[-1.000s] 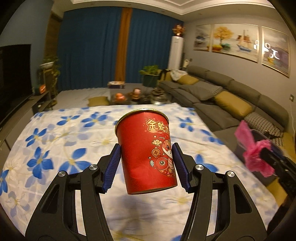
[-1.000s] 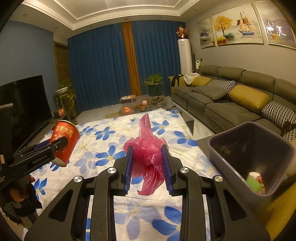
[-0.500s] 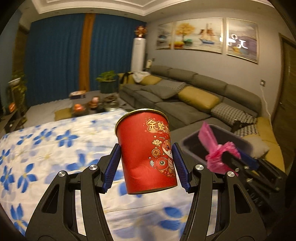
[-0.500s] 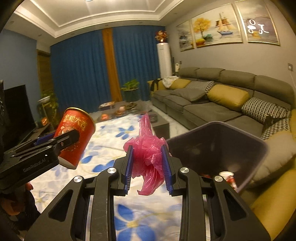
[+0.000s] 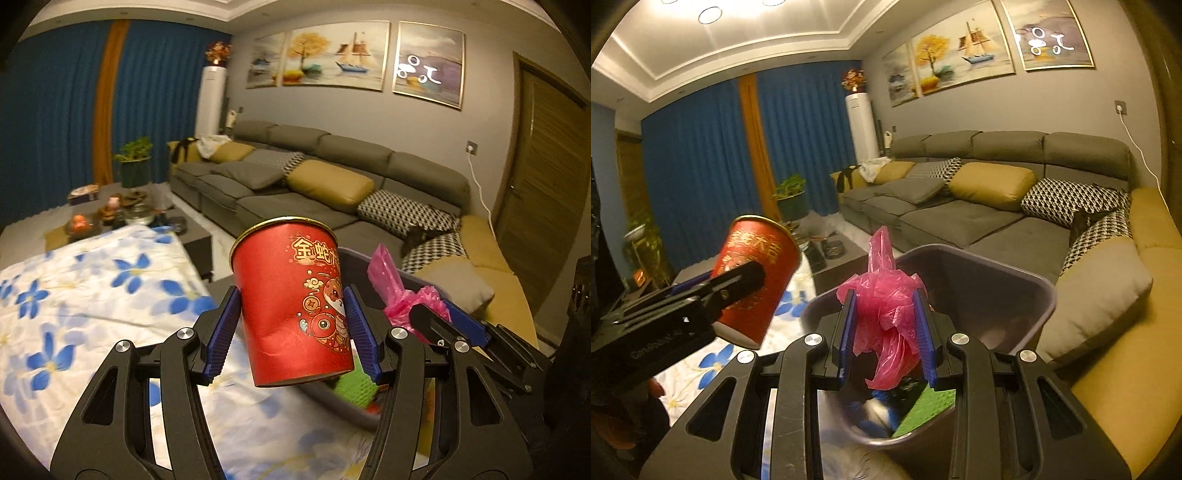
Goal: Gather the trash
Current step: 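Carry the red paper cup and pink bag over the grey bin with both tools, then open the left tool to drop the paper cup while the right tool releases the pink bag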
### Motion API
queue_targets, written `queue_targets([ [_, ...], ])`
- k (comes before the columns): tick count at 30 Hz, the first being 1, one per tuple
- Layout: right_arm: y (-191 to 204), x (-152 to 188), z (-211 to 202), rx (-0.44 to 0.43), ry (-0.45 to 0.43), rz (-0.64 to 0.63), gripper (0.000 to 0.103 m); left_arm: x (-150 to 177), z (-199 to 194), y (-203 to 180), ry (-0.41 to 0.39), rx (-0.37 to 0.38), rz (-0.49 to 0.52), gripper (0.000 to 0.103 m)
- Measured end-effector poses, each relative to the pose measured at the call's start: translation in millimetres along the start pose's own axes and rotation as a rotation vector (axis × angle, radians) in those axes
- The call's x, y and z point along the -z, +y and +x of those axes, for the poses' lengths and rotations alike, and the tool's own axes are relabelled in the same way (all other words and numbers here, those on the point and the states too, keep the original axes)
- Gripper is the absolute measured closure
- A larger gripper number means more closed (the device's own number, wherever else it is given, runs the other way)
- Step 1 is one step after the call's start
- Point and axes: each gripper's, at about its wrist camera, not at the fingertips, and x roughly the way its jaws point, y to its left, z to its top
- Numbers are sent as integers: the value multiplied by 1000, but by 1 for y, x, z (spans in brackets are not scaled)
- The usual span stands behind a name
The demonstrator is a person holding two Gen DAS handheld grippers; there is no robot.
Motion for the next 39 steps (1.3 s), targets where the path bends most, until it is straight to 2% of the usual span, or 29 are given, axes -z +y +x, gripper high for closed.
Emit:
queue_targets([
  [13, -19, 2, 15, 34, 14, 44, 71, 12, 61, -2, 98, 106, -71, 42],
  [16, -23, 5, 18, 34, 27, 59, 68, 14, 68, -1, 118, 122, -83, 36],
  [18, -27, 2, 22, 33, 32, 63, 63, 16, 70, 2, 117, 117, -99, 25],
  [19, -28, 0, 24, 33, 35, 63, 61, 16, 69, 5, 115, 117, -102, 24],
  [26, -27, -3, 13, 55, 15, 32, 44, 19, 46, 23, 90, -3, -99, 13],
  [28, -25, -3, 7, 57, 2, 11, 30, 23, 30, 27, 70, -48, -84, 12],
  [31, -13, -1, -9, 62, -27, -52, 16, 31, 3, 30, 48, -137, -42, 12],
  [33, -4, 1, -16, 63, -33, -89, 14, 37, -16, 34, 36, -176, -35, 12],
  [36, 8, 7, -27, 48, -23, -118, 5, 48, -52, 44, 15, -228, -67, 11],
  [39, 18, 11, -37, 37, -17, -128, 5, 55, -81, 49, -6, -286, -77, 9],
])
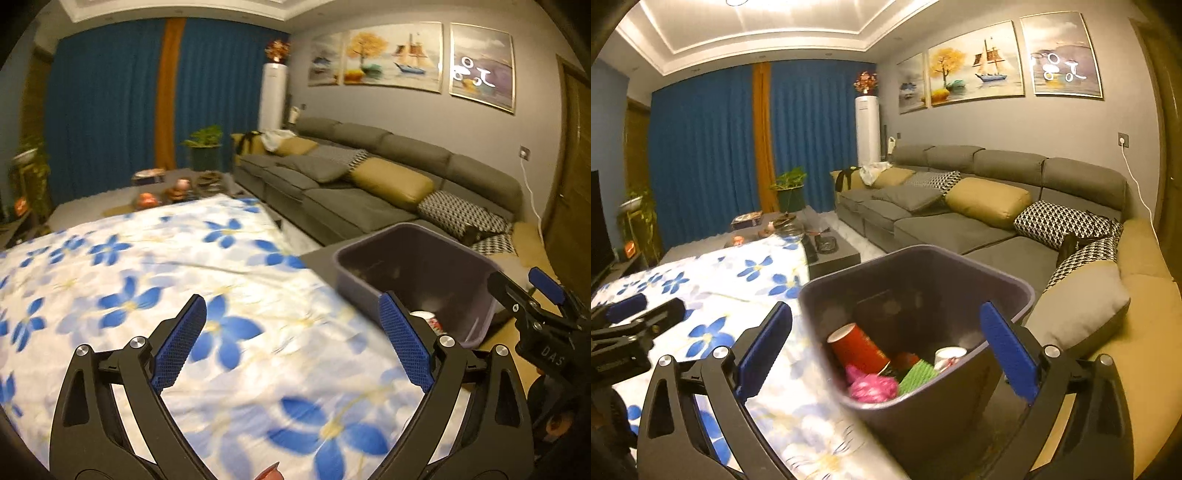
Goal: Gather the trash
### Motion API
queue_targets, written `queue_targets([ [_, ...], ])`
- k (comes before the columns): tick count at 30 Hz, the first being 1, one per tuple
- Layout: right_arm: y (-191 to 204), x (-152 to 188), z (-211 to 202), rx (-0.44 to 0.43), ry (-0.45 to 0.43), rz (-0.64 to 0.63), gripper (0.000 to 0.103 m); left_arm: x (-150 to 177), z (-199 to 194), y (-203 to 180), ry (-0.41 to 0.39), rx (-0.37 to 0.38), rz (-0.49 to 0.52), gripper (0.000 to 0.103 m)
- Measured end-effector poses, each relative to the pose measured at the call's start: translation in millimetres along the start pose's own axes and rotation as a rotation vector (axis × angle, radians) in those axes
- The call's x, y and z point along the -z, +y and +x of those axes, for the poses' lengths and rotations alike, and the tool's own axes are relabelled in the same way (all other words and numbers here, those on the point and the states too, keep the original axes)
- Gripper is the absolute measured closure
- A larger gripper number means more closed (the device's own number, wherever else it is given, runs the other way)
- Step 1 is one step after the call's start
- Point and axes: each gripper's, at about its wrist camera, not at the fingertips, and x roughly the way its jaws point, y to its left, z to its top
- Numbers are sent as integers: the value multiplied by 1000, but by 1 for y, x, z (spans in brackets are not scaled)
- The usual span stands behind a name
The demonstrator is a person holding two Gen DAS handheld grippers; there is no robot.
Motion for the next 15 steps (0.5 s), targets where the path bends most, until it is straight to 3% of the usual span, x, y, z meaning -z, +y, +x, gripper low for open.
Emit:
queue_targets([
  [7, 24, 6, -35, -3, -7, -16, 5, 16, -54, 22, -36, -80, -7, 7],
  [15, 54, 17, -80, -33, -20, -28, 5, 35, -100, 35, -19, -62, -14, 7],
])
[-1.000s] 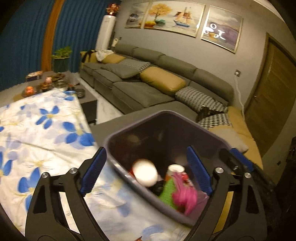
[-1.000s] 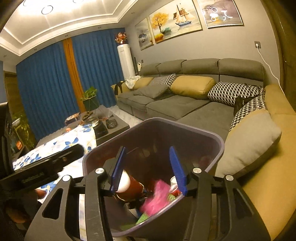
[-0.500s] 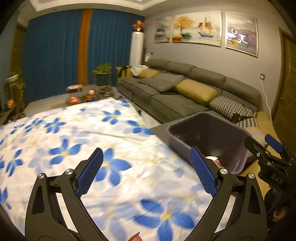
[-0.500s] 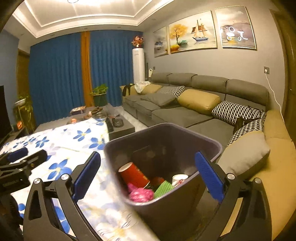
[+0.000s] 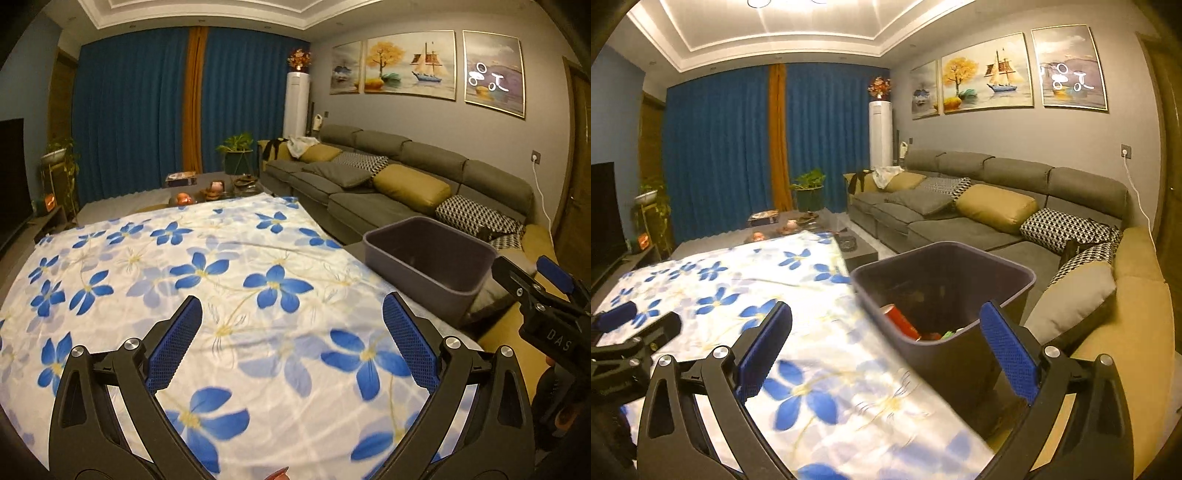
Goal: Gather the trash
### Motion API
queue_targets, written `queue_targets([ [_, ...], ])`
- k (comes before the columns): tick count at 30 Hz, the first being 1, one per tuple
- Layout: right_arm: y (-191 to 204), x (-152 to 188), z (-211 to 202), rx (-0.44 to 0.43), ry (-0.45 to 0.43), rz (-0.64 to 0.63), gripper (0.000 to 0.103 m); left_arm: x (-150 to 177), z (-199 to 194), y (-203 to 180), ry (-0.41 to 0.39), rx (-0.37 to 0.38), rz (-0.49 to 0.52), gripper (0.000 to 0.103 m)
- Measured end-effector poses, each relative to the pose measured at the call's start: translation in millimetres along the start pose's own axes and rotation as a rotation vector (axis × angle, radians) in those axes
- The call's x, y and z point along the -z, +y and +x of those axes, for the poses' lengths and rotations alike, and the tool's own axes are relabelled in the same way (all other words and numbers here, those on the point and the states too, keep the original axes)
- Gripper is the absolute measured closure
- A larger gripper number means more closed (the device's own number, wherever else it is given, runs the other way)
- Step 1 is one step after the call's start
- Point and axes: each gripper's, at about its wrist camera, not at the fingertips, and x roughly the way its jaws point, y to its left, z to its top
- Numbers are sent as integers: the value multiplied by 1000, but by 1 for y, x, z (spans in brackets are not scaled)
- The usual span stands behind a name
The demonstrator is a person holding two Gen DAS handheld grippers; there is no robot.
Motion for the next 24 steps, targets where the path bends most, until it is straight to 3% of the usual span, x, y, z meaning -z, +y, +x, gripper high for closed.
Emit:
queue_targets([
  [12, 23, 11, -47, -2, -23, -1, 5, 14, -55, 21, -44, 14, -28, 7],
  [24, 28, 15, -60, -6, -29, -9, 5, 16, -69, 20, -57, 16, -25, 7],
])
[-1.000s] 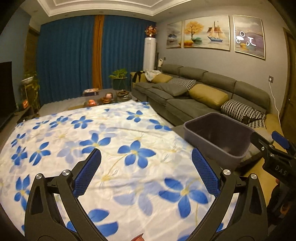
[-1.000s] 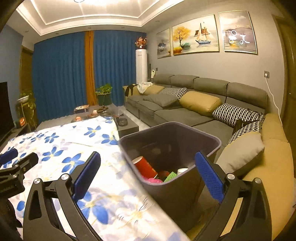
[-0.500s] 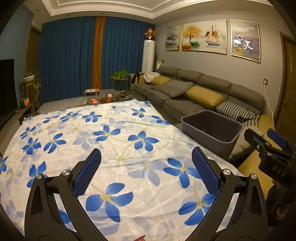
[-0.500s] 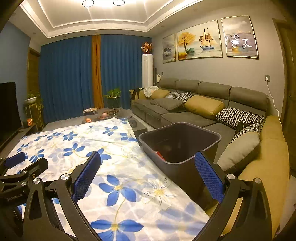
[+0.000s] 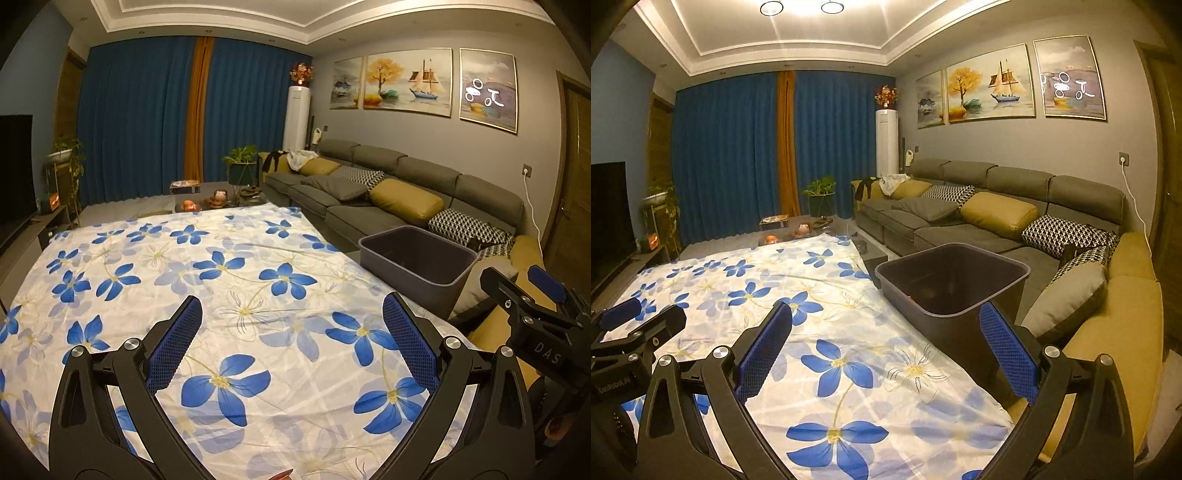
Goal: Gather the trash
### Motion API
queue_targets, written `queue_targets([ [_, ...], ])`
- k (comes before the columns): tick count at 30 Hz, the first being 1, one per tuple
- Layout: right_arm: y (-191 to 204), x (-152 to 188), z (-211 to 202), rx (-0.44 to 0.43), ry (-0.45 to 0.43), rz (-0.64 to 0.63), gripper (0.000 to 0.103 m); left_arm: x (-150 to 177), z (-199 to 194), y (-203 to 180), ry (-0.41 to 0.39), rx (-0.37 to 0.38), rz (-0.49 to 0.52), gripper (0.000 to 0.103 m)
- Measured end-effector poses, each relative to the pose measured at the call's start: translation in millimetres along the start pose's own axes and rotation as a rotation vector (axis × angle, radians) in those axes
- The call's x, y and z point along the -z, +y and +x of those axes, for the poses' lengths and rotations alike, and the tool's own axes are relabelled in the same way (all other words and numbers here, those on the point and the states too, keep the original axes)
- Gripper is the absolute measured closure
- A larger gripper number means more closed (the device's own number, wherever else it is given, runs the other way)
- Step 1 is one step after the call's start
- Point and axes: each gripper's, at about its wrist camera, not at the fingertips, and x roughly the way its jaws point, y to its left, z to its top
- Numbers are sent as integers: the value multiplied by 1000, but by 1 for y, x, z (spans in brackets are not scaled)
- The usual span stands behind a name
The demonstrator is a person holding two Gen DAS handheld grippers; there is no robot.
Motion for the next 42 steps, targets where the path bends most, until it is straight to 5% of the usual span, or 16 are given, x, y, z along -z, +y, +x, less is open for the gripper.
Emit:
queue_targets([
  [42, -1, -1, -1, 13, -12, 27, 5, -1, 0, -10, -10, 4, 10, 7],
])
